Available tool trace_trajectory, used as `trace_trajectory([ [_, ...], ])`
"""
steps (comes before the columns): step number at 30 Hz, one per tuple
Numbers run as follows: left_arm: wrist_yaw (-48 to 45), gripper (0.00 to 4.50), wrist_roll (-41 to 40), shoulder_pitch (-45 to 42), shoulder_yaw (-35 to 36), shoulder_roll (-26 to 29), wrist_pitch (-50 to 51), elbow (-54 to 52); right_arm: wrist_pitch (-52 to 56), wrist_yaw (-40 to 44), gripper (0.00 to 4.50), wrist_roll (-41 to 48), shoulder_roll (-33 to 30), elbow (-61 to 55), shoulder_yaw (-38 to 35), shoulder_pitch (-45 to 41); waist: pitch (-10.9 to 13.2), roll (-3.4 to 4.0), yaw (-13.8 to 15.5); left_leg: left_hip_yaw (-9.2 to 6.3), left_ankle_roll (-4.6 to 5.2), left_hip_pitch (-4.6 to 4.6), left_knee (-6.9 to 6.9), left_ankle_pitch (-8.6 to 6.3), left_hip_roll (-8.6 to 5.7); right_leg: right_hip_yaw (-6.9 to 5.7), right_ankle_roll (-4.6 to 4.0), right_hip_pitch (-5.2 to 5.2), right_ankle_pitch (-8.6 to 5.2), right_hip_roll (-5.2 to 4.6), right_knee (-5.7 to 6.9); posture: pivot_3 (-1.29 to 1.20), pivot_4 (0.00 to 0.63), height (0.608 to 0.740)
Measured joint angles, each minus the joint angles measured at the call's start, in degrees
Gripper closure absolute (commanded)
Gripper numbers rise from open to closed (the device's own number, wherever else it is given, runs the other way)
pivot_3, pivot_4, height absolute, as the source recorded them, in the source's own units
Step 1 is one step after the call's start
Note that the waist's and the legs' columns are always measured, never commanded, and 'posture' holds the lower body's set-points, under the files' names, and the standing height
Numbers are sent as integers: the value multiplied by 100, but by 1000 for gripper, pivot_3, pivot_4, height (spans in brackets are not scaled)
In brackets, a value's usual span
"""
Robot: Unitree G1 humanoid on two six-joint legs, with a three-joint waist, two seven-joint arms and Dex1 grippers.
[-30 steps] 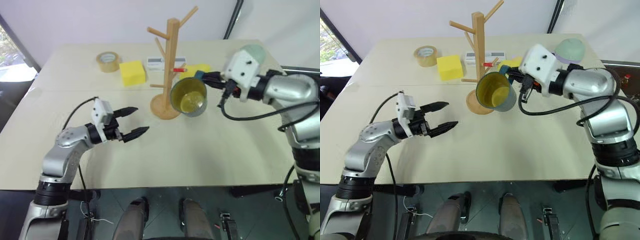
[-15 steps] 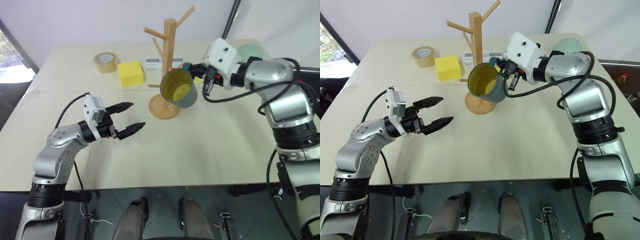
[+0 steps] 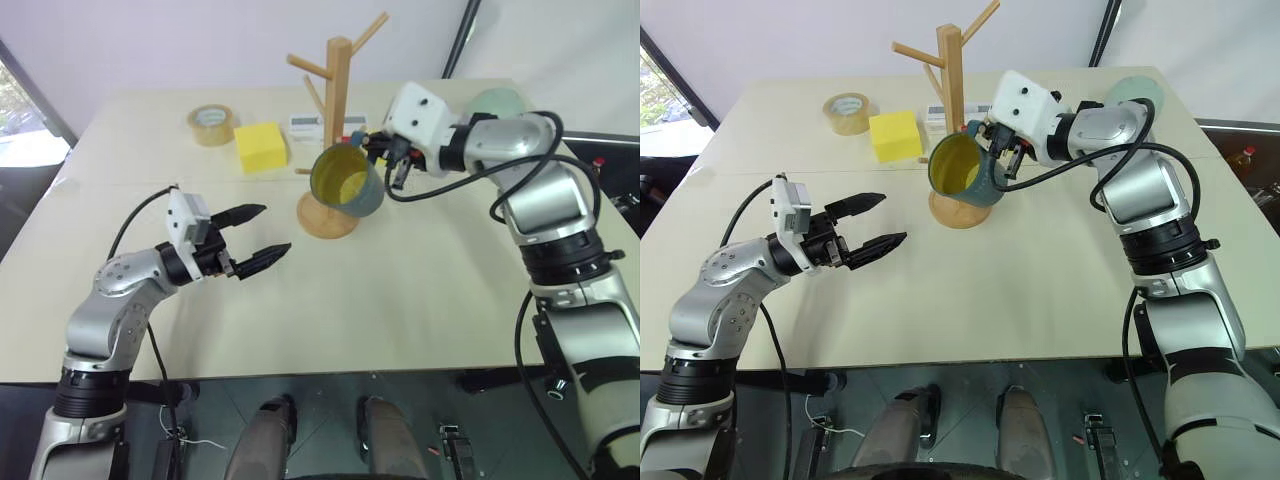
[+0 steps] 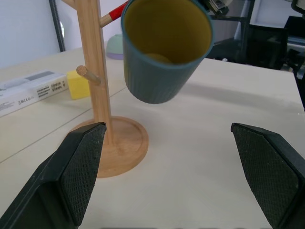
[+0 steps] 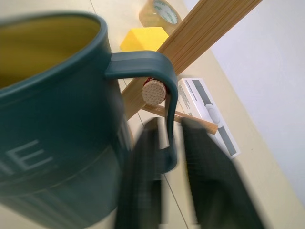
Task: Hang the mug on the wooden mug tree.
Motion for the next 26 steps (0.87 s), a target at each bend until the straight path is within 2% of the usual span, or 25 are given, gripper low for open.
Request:
trace_trajectory([
  [1, 1, 0, 0, 0, -1, 0, 0, -5, -7, -14, 2216, -23, -3, 2, -6, 0, 0, 0, 1, 0, 0, 0, 0, 0, 0, 0, 0, 0, 0, 0, 1, 0, 150, 740],
  [7, 15, 0, 0, 2, -12, -1, 15, -19, -67, -14, 2216, -46, -370, -74, -264, 183, 0, 0, 22, 1, 0, 2, 0, 0, 0, 1, 0, 3, 0, 0, 0, 0, 150, 740],
  [11, 265, 0, 17, 61, 2, -57, 38, -5, -12, -111, 2216, 464, -511, -337, -1247, 1014, -2, -3, 36, 2, 0, 4, 2, 0, 1, 3, 0, 10, 0, -1, -3, 0, 150, 740],
  [15, 858, 0, 153, 167, 224, -422, -100, 452, 21, -513, 2216, 1284, 17, -571, -2480, 2226, -4, -7, 7, 5, 1, 34, -1, 0, 4, 8, 0, 35, 0, 2, 2, 0, 150, 740],
  [17, 1138, 0, 352, 256, 346, -531, -291, 783, -15, -742, 2216, 1554, 407, -711, -2733, 2852, -6, -8, -19, 9, 1, 49, -2, 0, 11, 16, -6, 39, 2, 14, 11, 0, 150, 740],
  [21, 1508, 0, 763, 561, 471, -663, -760, 1342, -370, -1144, 2216, 1601, 1043, -776, -2717, 3814, -6, -5, -7, 17, 0, 65, 0, 0, 22, 34, -35, 45, 0, 32, 15, 0, 150, 740],
  [26, 1843, 0, 1002, 814, 612, -813, -1109, 1794, -914, -1421, 2216, 1567, 1592, -706, -2514, 4284, -6, -6, -1, 24, -2, 77, 7, 1, 26, 51, -40, 56, 12, 38, 9, 0, 150, 740],
])
